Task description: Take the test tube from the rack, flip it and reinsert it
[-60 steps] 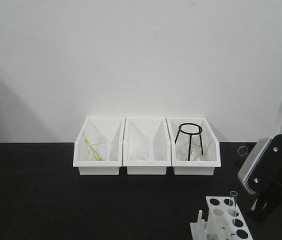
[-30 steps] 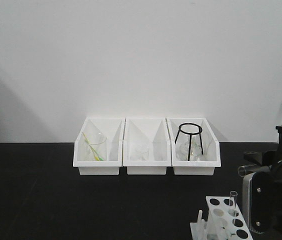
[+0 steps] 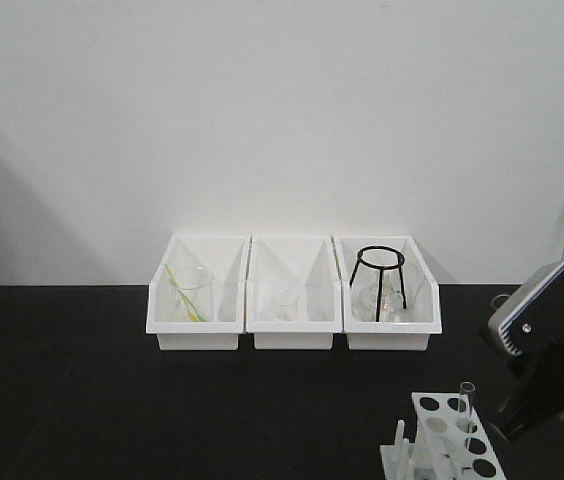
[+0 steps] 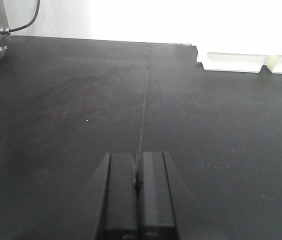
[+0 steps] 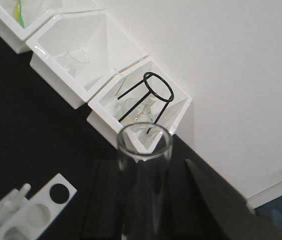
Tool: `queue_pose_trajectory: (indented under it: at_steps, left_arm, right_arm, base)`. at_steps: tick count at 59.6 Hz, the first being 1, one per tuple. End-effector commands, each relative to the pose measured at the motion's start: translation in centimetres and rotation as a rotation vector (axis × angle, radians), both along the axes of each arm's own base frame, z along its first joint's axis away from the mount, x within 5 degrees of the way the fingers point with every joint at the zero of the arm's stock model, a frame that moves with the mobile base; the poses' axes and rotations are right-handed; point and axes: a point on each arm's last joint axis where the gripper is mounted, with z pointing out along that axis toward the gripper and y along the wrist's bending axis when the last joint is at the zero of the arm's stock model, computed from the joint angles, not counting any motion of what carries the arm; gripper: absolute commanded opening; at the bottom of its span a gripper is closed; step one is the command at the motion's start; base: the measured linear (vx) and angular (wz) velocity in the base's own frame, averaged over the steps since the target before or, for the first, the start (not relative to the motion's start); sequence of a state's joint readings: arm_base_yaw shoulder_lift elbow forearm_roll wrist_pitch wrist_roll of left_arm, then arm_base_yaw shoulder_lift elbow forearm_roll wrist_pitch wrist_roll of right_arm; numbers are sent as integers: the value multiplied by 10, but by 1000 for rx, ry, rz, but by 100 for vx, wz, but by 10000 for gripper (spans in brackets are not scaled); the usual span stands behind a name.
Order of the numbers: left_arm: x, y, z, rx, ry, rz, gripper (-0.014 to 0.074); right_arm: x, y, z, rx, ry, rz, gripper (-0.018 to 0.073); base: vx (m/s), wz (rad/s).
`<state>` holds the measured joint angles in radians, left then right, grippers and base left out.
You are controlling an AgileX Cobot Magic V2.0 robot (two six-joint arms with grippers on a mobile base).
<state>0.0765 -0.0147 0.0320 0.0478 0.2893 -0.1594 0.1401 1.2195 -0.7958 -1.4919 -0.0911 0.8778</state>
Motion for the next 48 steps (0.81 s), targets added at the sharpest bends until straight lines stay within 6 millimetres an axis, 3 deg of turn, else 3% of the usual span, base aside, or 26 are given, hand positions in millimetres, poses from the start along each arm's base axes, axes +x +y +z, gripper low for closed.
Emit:
queue_pose_trajectory:
  at_steps: [1, 27, 48]
  left_arm:
    - [1, -1, 8, 3, -98, -11, -6]
    - [1, -1, 8, 3, -98, -11, -6]
    - [1, -1, 8, 3, -98, -11, -6]
  right_arm:
    - [-1, 0, 19, 156, -28, -50, 124]
    - [-3, 5, 20, 649, 104, -147, 124]
    - [-3, 6, 19, 618, 108, -129, 124]
  base:
    - [0, 0]
    - [0, 0]
    - [0, 0]
